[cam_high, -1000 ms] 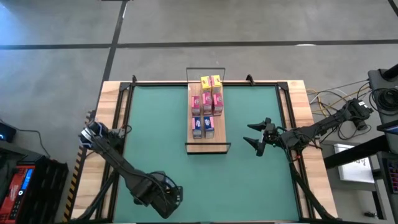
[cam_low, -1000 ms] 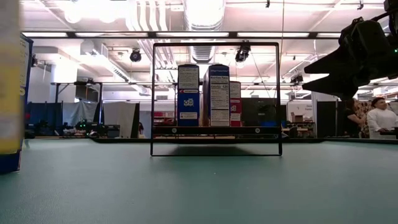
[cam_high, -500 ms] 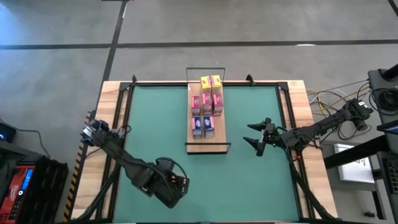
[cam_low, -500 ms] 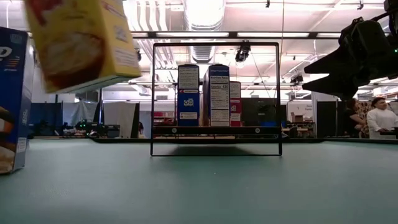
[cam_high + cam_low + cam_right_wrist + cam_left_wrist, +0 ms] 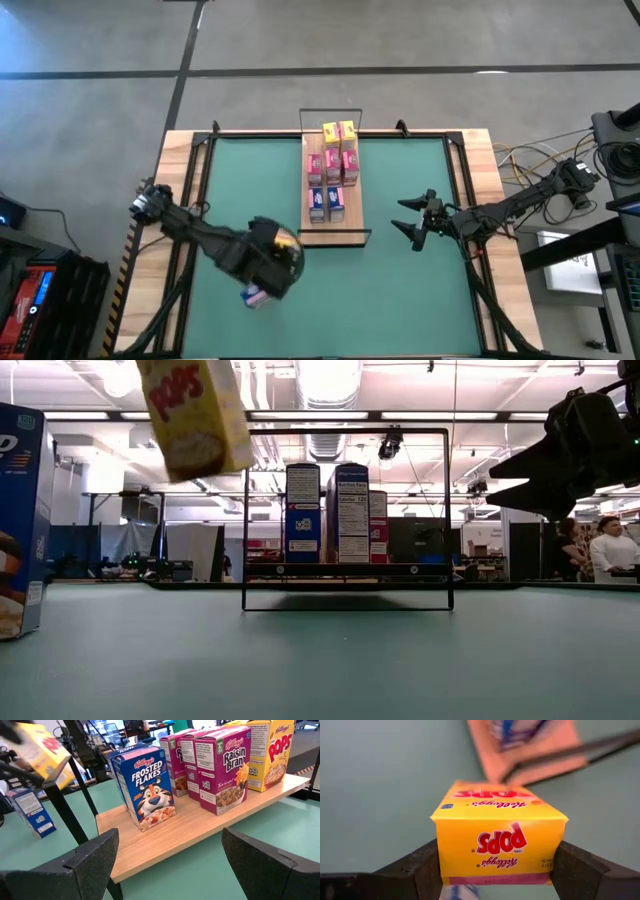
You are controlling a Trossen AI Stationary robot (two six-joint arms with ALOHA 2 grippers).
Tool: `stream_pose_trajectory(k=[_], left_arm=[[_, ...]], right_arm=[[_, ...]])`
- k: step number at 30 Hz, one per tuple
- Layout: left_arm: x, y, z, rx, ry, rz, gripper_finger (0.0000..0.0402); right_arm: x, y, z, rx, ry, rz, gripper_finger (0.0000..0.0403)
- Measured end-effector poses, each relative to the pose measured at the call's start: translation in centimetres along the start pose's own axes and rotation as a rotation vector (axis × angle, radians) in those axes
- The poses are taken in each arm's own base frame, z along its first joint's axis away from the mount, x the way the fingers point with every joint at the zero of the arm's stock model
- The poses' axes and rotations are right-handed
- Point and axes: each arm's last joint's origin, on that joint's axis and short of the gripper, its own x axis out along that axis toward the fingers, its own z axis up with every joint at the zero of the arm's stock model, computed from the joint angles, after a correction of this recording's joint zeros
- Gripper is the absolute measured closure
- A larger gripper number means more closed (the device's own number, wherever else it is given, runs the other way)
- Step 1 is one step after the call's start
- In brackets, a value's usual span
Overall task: Stack cereal on shelf
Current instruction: Put the yellow cereal box on the shelf aligned with the other yellow cereal boxes
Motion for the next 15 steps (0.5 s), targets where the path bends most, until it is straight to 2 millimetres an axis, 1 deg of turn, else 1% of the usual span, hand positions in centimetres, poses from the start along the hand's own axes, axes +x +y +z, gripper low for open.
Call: stream_pose_trajectory(k=[4, 10, 13, 15], left_arm=[[1.4, 1.7, 3.3, -0.042, 0.028, 0.078, 0.0126], [3.5, 5.3, 7.6, -0.125, 0.016, 0.165, 0.0126], [4.9, 6.6, 10.1, -0.136, 0.003, 0.142, 0.0126], [6.2, 7.3, 11.9, -0.121, -0.008, 0.124, 0.0126]], right_arm=[[0.0, 0.0, 0.0, -0.003, 0.004, -0.002, 0.0062], [0.0, 0.0, 0.0, -0.003, 0.004, -0.002, 0.0062], [0.0, 0.0, 0.0, -0.004, 0.004, -0.002, 0.0062], [0.0, 0.0, -0.1, -0.004, 0.004, -0.002, 0.0062]])
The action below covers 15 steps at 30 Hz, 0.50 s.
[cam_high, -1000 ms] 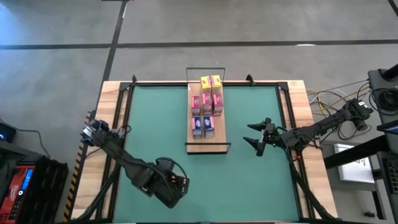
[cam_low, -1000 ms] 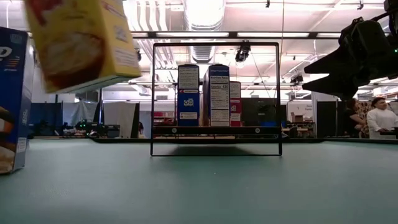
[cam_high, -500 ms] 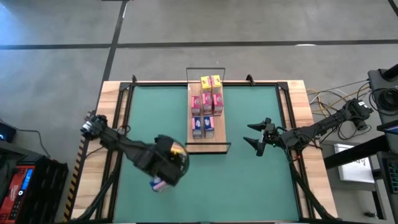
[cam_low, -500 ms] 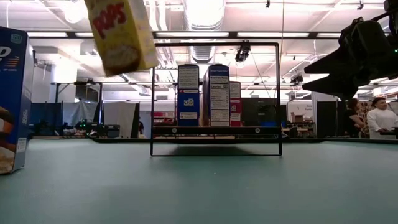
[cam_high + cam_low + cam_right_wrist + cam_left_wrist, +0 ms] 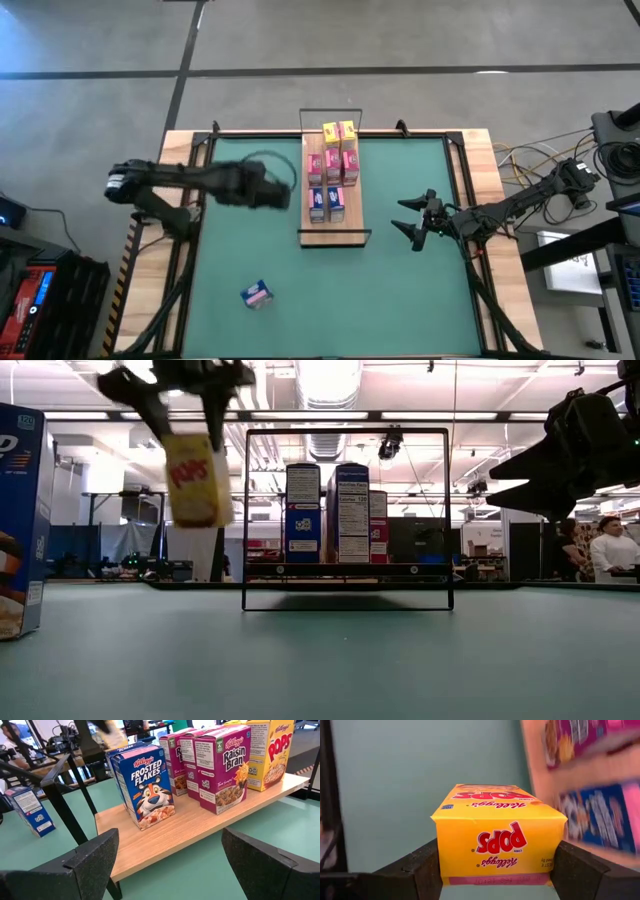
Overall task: Stack cereal on shelf
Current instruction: Put the yellow cereal box on the shelf aligned with the other yellow cereal boxes
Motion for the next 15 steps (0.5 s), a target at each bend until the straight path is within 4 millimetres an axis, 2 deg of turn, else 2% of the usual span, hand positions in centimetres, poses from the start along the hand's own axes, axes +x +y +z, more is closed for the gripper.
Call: stream_pose_trajectory(k=[5, 9, 15], left_arm=[[3.9, 1.3, 5.4, -0.027, 0.041, -0.005, 0.0126], [6.3, 2.3, 9.0, -0.051, 0.119, -0.062, 0.0126], [8.9, 2.9, 11.8, -0.106, 0.149, -0.043, 0.0126]], right_arm=[[0.0, 0.0, 0.0, 0.000, 0.000, 0.000, 0.0062], [0.0, 0.0, 0.0, 0.000, 0.000, 0.000, 0.0062], [0.0, 0.0, 0.0, 0.000, 0.000, 0.000, 0.0062]])
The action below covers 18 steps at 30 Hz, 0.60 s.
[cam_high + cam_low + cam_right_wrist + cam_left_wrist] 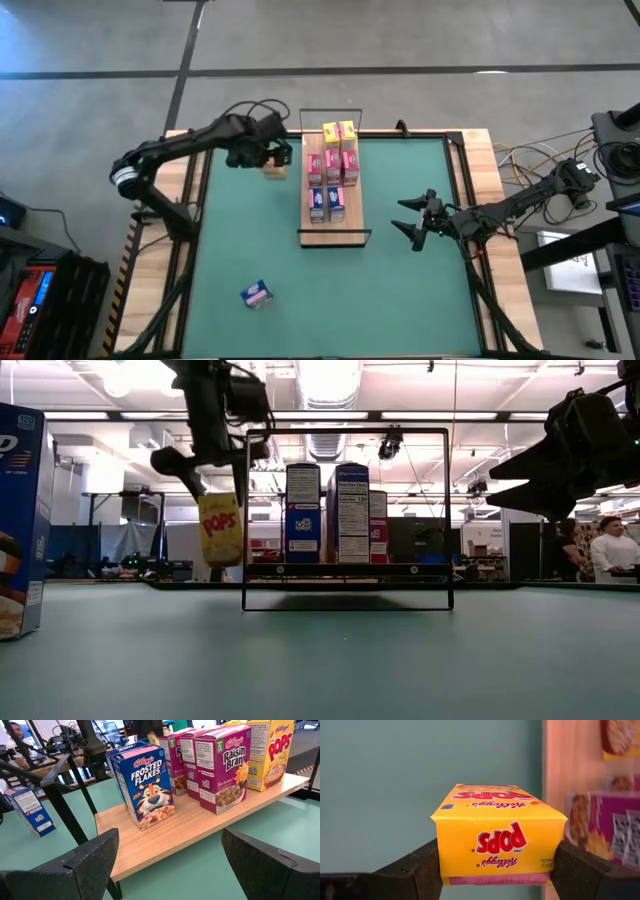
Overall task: Stack cereal on shelf
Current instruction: Put the yellow cereal box on the shelf aligned with the other yellow cereal boxes
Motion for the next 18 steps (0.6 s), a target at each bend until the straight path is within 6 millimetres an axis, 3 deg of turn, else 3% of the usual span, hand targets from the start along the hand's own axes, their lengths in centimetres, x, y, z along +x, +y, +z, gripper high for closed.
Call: stream_pose_trajectory(k=[11, 18], left_arm=[[2.9, -1.4, 3.9, -0.016, 0.045, 0.074, 0.0125], [4.4, -1.8, 5.3, -0.022, 0.071, 0.113, 0.0125]], right_arm=[[0.0, 0.0, 0.0, 0.000, 0.000, 0.000, 0.0062], [0.0, 0.0, 0.0, 0.000, 0.000, 0.000, 0.0062]])
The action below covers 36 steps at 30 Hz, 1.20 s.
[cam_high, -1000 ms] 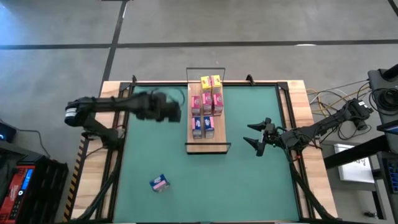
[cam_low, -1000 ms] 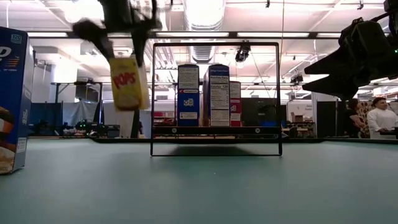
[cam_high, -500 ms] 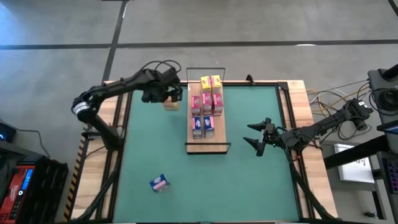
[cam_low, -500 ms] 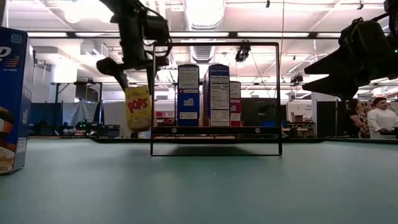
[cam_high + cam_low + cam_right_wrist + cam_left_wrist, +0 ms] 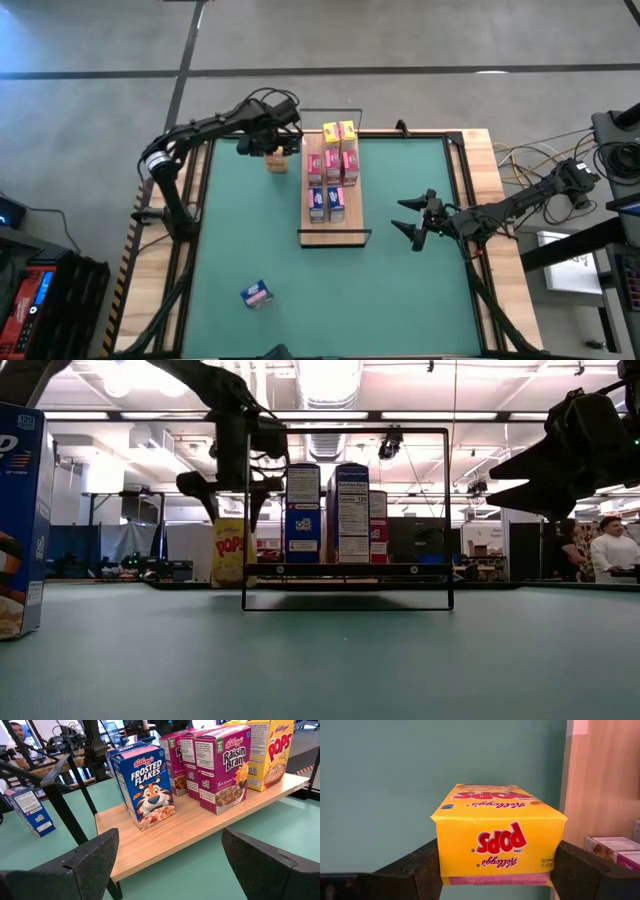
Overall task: Stack cereal on shelf
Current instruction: Put the yellow cereal box on the shelf aligned with the other yellow cereal boxes
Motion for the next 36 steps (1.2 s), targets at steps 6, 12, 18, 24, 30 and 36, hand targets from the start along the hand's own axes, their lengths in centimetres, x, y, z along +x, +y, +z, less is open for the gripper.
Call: stream_pose_trajectory(k=[6, 12, 18, 24, 30, 36], left_arm=[[0.9, -0.1, 0.3, -0.007, 0.016, 0.014, 0.0125], [0.8, 0.0, 0.3, -0.006, 0.022, 0.021, 0.0109], [0.4, 0.1, 0.3, -0.009, 0.015, 0.010, 0.0057], [0.0, 0.3, 0.1, -0.071, 0.025, 0.003, 0.0006], [-0.9, 0.7, -0.2, 0.027, 0.030, -0.008, 0.0008], [-2.3, 1.2, -0.5, 0.401, 0.010, -0.031, 0.0004]], right_arm=[[0.0, 0.0, 0.0, 0.000, 0.000, 0.000, 0.0062], [0.0, 0.0, 0.0, 0.000, 0.000, -0.001, 0.0062], [0.0, 0.0, 0.0, 0.000, 0.000, 0.000, 0.0062], [0.0, 0.0, 0.0, 0.000, 0.000, 0.000, 0.0062], [0.0, 0.0, 0.0, 0.000, 0.000, 0.000, 0.0062], [0.0, 0.0, 0.0, 0.000, 0.000, 0.000, 0.0062]])
